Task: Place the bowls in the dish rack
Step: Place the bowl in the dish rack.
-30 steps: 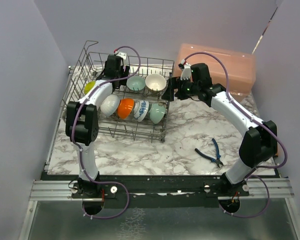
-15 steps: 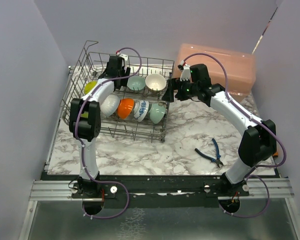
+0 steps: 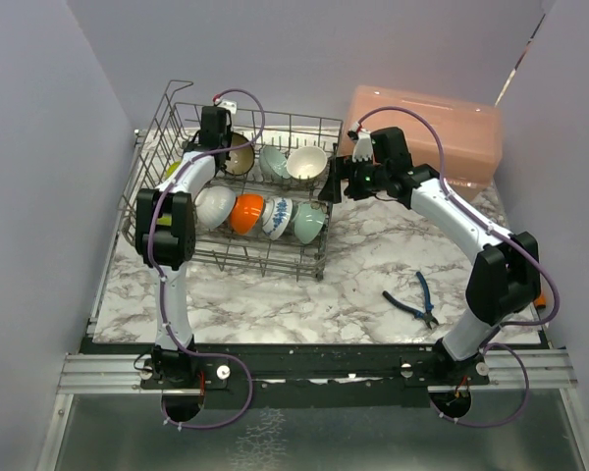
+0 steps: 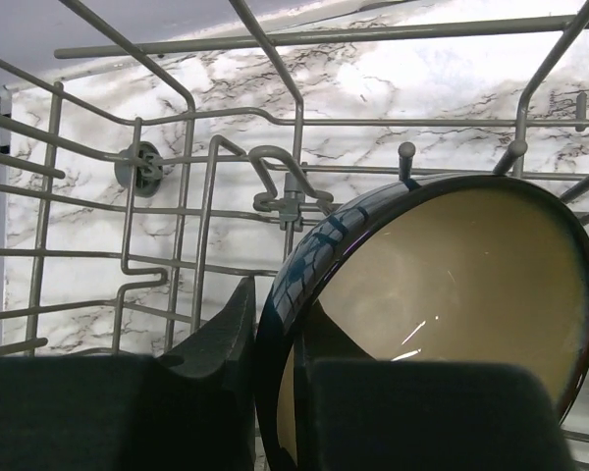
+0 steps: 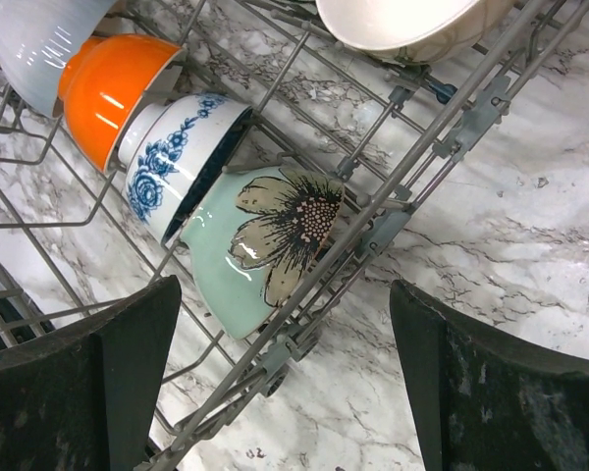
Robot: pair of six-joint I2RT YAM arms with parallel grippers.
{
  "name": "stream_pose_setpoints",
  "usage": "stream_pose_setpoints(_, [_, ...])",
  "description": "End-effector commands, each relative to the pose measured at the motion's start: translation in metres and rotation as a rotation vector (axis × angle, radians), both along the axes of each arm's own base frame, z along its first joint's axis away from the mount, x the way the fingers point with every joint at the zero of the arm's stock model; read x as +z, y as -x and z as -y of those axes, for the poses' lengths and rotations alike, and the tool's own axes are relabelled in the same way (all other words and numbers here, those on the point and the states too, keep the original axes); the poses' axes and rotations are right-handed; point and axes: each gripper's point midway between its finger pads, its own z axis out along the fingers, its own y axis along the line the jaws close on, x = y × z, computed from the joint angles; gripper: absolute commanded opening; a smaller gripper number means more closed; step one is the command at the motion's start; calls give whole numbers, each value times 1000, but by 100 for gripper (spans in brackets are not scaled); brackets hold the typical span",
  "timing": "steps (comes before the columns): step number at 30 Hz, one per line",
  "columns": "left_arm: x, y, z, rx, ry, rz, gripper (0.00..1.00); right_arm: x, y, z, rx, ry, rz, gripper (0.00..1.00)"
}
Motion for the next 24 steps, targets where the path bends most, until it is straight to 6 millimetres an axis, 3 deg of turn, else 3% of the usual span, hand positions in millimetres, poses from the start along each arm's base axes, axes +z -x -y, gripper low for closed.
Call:
stream_pose_setpoints(1, [7,-1,11,-29,10,7,0,-3,-4,3,-8,21,-1,91])
stream_pose_setpoints(11, [53,7,-13,83,-69,84,0,7,-5,-1,7,-3,18,92])
stream_pose_setpoints(13, [59,10,-15,80,-93,88,20,11,-5,-3,13,-11,24,92])
stream_pose_setpoints(14, [61,12,-14,79,-102,90,42,12,-6,-3,13,-12,26,92])
stream_pose_setpoints(18, [61,17,-10,69,-96,83,76,13,-7,-4,17,-12,30,92])
stream_pose_setpoints(20, [58,18,-3,46,-64,80,81,13,-7,-4,16,-11,30,92])
stream_pose_setpoints(24, [50,19,23,-41,61,64,80,14,-6,-4,19,-14,28,92])
